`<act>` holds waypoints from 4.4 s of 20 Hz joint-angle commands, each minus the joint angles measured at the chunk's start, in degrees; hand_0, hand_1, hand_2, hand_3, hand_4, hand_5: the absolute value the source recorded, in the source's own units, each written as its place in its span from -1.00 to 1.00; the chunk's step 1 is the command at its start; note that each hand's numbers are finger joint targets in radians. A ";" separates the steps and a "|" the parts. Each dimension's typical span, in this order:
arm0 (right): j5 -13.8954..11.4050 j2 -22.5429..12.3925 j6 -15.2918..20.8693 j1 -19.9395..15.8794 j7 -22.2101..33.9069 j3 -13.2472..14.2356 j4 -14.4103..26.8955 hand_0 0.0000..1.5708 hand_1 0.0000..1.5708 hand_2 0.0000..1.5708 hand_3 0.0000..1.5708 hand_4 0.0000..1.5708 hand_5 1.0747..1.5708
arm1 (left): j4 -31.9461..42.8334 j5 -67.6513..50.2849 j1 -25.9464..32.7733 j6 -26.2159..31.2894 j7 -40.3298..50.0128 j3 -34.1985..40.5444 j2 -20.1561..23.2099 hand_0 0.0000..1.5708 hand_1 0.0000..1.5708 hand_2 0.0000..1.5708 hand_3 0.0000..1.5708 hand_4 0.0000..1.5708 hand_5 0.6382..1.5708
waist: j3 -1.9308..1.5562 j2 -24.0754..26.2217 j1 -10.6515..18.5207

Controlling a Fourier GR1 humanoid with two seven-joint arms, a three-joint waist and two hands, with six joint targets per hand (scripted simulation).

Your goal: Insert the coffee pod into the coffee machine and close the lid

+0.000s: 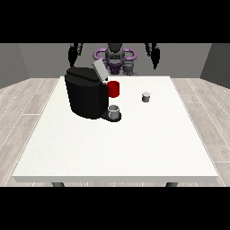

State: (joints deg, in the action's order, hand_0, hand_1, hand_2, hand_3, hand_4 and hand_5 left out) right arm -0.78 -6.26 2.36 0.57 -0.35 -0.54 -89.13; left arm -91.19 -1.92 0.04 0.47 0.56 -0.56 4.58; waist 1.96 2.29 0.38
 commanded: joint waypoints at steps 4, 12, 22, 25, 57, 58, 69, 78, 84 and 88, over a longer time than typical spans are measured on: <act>1.51 2.40 -0.39 0.59 -1.50 -0.15 1.06 -1.00 -1.00 -1.00 -1.00 -0.58 1.00 | -1.25 0.26 -1.54 1.63 0.61 -2.31 -0.73 -1.00 -1.00 -1.00 -1.00 -0.07 1.00 | -1.98 -0.04 -0.67; 4.85 4.85 -1.67 1.33 -9.04 1.58 2.49 -1.00 -1.00 -1.00 -1.00 -0.56 1.00 | 4.71 -1.81 -4.90 8.21 -5.10 -0.09 1.74 -1.00 -1.00 -1.00 -1.00 -0.13 1.00 | -1.96 -1.71 -2.48; 5.81 3.87 -2.79 -4.65 -8.28 2.19 1.87 -1.00 -1.00 -1.00 -1.00 -0.48 1.00 | 14.46 10.40 -12.35 5.84 -3.57 2.59 12.30 -1.00 -1.00 -1.00 -1.00 -1.00 1.00 | -1.96 -8.42 -6.00; 3.35 4.64 -2.74 -3.92 -12.34 0.36 3.41 -1.00 -1.00 -1.00 -1.00 -0.49 1.00 | 17.37 13.64 -15.29 5.89 -3.15 1.87 14.40 -1.00 -1.00 -1.00 -1.00 -1.00 1.00 | -1.96 -10.68 -7.97; 3.43 2.81 -0.52 -13.82 -9.67 4.56 8.76 -1.00 -1.00 -1.00 -1.00 -0.51 1.00 | 53.39 29.61 -33.31 9.10 -11.58 3.28 22.85 -1.00 -1.00 -0.87 -1.00 -1.00 1.00 | -1.94 -19.55 -11.14; 3.36 2.80 -0.52 -15.30 -9.91 4.65 9.68 -1.00 -1.00 -1.00 -1.00 -0.50 1.00 | 53.19 30.49 -33.12 6.65 -11.65 2.57 20.68 -1.00 -1.00 -0.76 -1.00 -1.00 1.00 | -1.94 -21.01 -10.58; 1.37 4.87 1.25 -15.18 -10.98 2.77 12.25 -1.00 -1.00 -1.00 -1.00 -0.57 1.00 | 53.03 36.63 -35.29 1.95 -12.29 -0.55 18.32 0.50 0.50 0.53 0.38 -1.00 1.00 | -1.95 -19.30 -11.91; 2.85 3.65 0.70 -16.68 -10.82 5.22 16.18 -1.00 -1.00 -1.00 -1.00 -0.47 1.00 | 52.36 39.28 -34.89 3.02 -12.29 -2.59 16.54 0.69 0.69 0.69 0.47 -0.93 1.00 | -1.96 -16.74 -9.94; 3.29 4.56 0.84 -15.26 -13.63 5.62 18.44 -1.00 -1.00 -1.00 -1.00 -0.50 1.00 | 53.19 40.59 -34.89 0.93 -12.12 -2.25 14.78 0.45 0.45 0.59 0.49 -0.46 1.00 | -1.97 -15.55 -9.03; 3.98 3.78 -0.40 -12.91 -15.33 6.25 18.72 -1.00 -1.00 -1.00 -1.00 -0.63 1.00 | 53.00 38.68 -35.79 1.55 -16.68 -0.46 14.63 0.98 0.98 0.94 0.82 -0.10 1.00 | -1.96 -14.62 -9.57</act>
State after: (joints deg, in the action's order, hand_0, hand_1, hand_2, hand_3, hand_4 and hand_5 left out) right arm 2.87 -2.60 2.25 -13.95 -13.23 5.12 -72.09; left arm -38.61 37.96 -35.38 0.44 -14.15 -1.24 21.60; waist -0.40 -13.00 -9.50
